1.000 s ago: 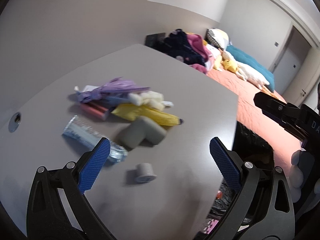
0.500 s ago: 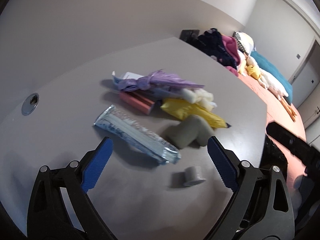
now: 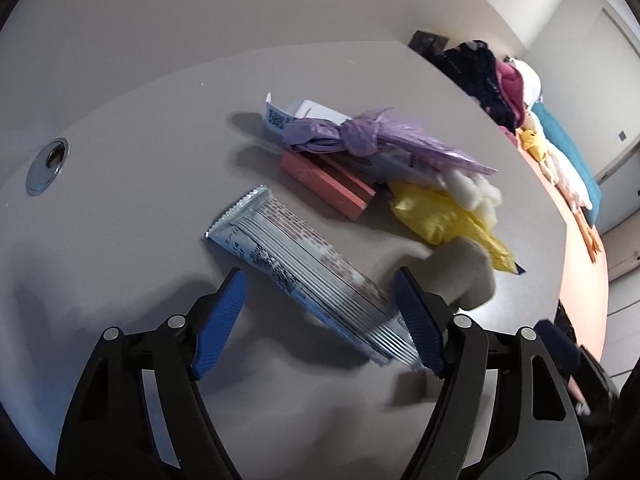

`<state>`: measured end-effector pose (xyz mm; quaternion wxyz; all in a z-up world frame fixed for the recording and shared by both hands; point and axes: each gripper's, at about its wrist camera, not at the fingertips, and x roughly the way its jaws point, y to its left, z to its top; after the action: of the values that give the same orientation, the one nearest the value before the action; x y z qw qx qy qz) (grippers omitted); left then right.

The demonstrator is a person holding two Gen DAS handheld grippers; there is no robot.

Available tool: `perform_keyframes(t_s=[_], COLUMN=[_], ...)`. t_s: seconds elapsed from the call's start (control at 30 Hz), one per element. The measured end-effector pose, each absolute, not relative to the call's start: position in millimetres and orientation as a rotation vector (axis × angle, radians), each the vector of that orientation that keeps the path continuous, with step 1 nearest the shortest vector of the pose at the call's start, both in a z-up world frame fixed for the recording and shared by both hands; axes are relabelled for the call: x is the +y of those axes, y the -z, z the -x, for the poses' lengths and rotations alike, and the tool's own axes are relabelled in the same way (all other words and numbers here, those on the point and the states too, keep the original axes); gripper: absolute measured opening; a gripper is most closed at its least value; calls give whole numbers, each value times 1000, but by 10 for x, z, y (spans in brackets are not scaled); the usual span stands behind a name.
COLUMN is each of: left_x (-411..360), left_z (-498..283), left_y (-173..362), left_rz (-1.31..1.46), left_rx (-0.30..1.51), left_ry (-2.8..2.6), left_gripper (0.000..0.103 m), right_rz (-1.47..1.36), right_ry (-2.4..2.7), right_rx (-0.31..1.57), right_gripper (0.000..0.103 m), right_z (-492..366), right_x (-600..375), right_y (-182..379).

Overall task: Collect trash
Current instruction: 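Grasp the silver wrapper packet with the left tool while the right tool grasps the small grey cap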

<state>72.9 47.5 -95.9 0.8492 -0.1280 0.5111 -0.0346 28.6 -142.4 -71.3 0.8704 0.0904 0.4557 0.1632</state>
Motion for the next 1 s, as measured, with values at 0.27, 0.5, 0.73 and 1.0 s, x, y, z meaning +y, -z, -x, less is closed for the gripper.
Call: perform_keyframes(t_s=[0.27, 0.5, 0.73, 1.0], left_x=[528, 617, 708, 686], left_z=[-852, -841, -813, -673], left_y=[1044, 1047, 1055, 942], left_rz=[244, 209, 236, 252], left_rx=[1131, 1117, 1097, 1058], left_ry=[37, 6, 18, 38], left_gripper=[51, 32, 18, 17], right_rz=[-132, -68, -76, -150], right_ry=[-379, -412, -437, -450], right_rx=[1005, 1026, 1033, 1053], right_gripper=[71, 52, 36, 36], right_z=[-319, -309, -299, -303], right_x=[-1171, -998, -1019, -1159], right_y=[911, 1055, 1080, 982])
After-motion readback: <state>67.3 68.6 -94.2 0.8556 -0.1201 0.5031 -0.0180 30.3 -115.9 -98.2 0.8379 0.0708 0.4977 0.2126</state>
